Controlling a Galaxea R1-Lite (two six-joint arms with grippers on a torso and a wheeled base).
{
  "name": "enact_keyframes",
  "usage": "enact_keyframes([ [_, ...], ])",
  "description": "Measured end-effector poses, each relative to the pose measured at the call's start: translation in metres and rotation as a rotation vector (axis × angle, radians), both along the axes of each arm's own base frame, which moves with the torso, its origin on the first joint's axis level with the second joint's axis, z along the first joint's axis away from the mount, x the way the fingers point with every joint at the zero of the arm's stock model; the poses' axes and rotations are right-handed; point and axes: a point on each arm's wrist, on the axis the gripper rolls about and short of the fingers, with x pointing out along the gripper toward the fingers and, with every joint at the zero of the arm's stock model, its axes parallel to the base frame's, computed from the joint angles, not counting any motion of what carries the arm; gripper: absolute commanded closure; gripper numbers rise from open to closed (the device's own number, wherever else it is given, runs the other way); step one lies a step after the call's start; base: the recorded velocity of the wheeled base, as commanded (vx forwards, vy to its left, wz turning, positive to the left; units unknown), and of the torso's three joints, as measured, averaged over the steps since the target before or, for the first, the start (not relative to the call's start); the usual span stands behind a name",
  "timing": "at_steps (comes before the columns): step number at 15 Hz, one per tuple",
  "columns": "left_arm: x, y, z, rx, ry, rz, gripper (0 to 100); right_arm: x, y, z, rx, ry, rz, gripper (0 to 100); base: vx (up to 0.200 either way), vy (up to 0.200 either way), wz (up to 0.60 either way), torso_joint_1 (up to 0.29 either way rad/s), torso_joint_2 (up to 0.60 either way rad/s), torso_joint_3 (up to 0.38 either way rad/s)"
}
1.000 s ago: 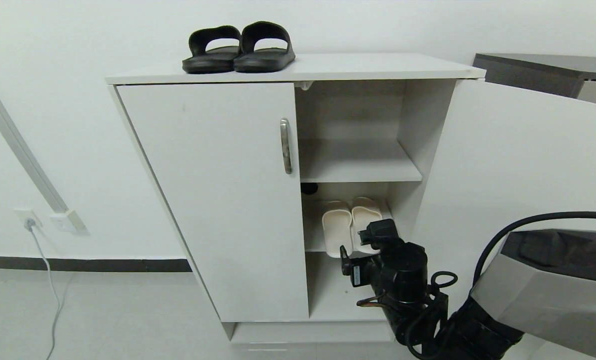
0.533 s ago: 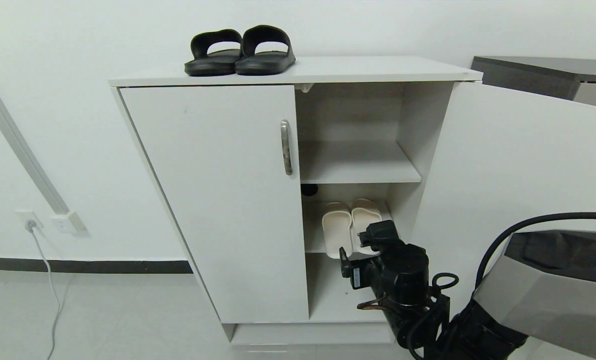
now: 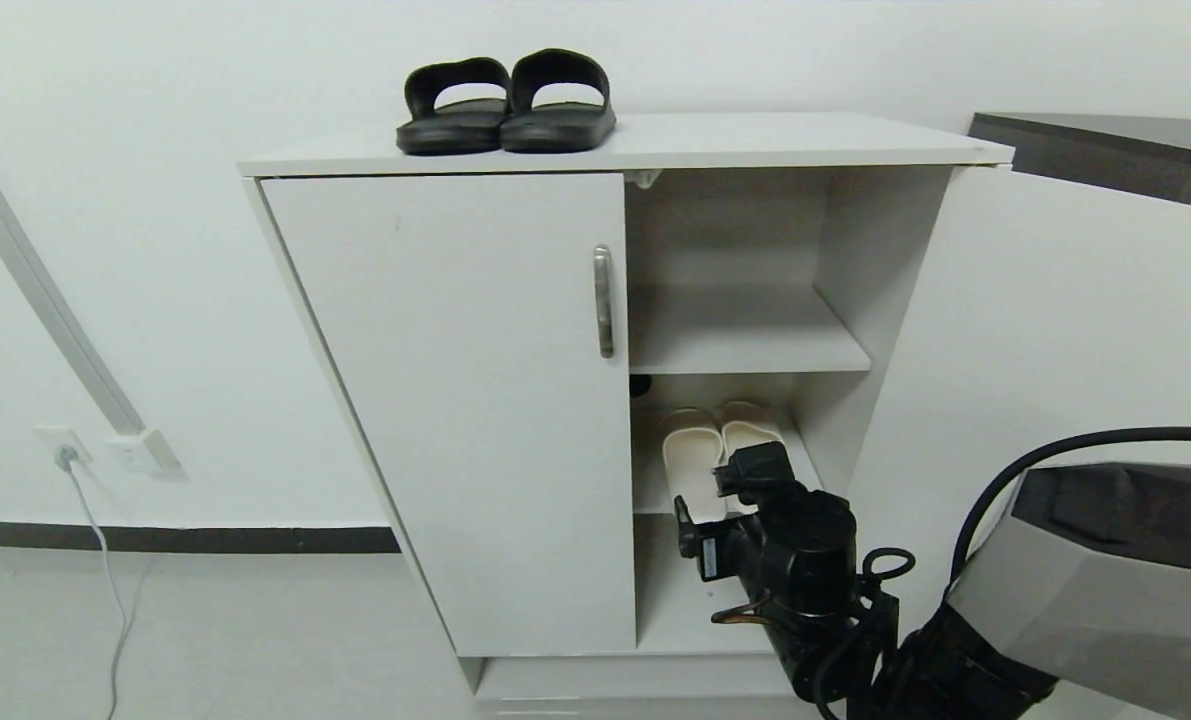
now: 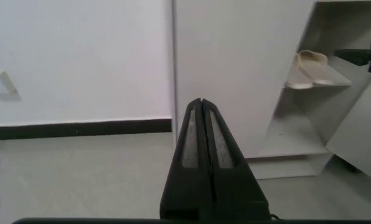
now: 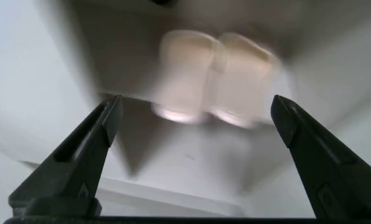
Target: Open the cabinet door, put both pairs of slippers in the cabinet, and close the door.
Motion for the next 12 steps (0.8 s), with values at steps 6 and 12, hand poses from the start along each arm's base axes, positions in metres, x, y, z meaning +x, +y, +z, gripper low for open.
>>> enact_keyframes([
  [6,0.0000,0.0000,-0.0001,0.000,0.001,0.001,100,-0.0013,-0.0003,-0.0013,-0.006,0.005,0.002,0,0.000,0.200,0.00,0.000,0.00,0.002],
  [12,0.0000,0.0000,0.0000,0.000,0.000,0.001,100,-0.0017,-0.0008,-0.0016,-0.006,0.005,0.003,0,0.000,0.100,0.00,0.003,0.00,0.002],
])
